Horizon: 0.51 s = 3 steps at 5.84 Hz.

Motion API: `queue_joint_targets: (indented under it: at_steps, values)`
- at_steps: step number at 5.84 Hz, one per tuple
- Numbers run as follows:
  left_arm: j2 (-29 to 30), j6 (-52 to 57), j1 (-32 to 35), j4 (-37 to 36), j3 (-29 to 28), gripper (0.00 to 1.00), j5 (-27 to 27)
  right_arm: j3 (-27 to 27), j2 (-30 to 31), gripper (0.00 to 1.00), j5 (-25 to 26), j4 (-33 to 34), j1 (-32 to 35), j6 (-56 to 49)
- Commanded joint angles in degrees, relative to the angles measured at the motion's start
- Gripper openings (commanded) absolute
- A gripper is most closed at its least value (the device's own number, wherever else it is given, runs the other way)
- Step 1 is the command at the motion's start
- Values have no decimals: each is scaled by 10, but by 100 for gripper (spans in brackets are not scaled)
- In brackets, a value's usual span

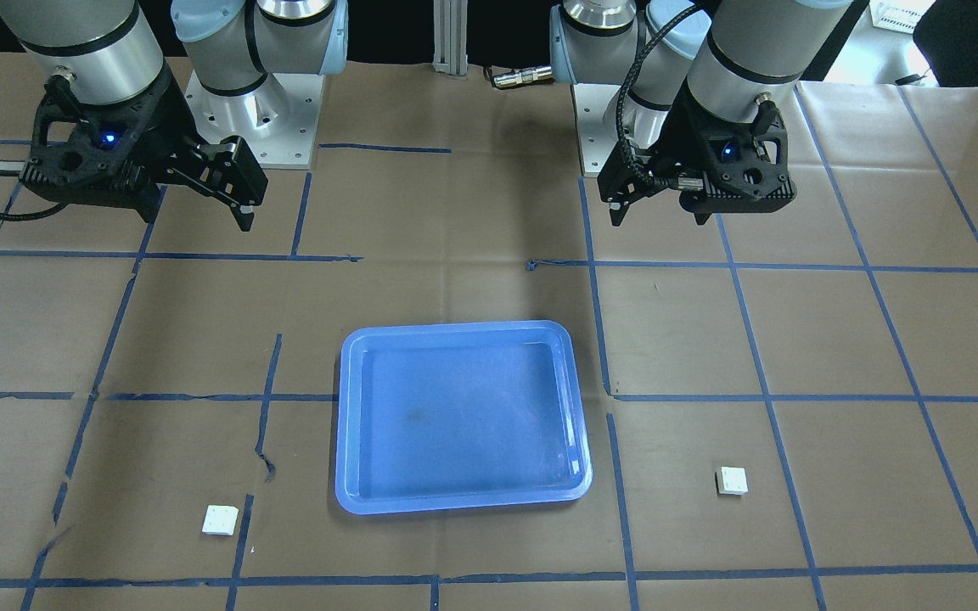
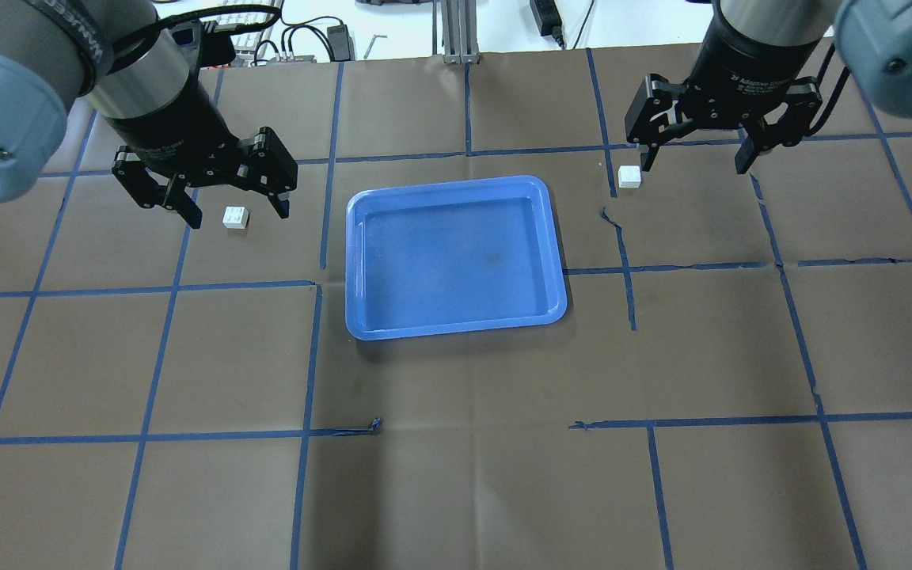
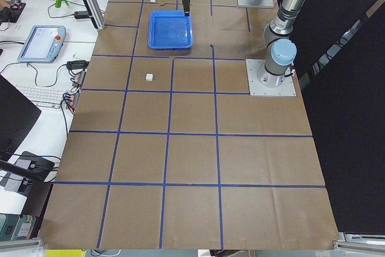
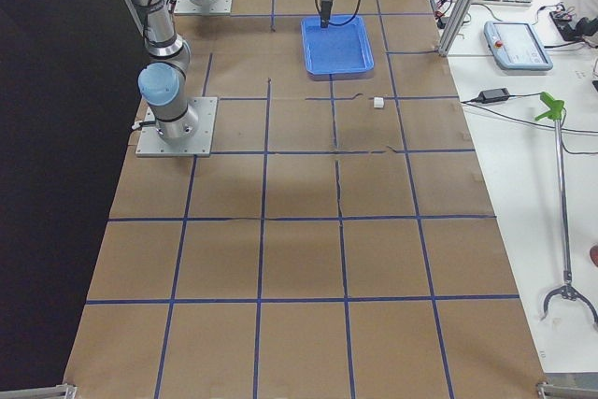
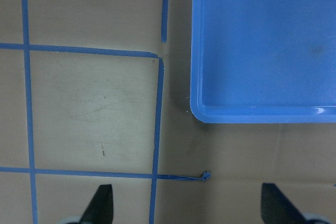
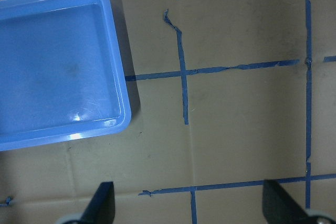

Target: Assemble white blocks and place on blue tray

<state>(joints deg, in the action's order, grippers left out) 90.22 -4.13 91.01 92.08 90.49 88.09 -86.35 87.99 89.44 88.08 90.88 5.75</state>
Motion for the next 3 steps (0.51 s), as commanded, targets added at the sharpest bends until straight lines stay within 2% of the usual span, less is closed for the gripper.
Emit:
queue_joint_targets:
  at_steps: [1,3]
  values:
    - [0,21,-1,-2,-1,99,2,-2,0,100,1,4,0,-1]
    - [0,43,-3,-4,-1,99,2,-2,0,100,1,4,-1,-1]
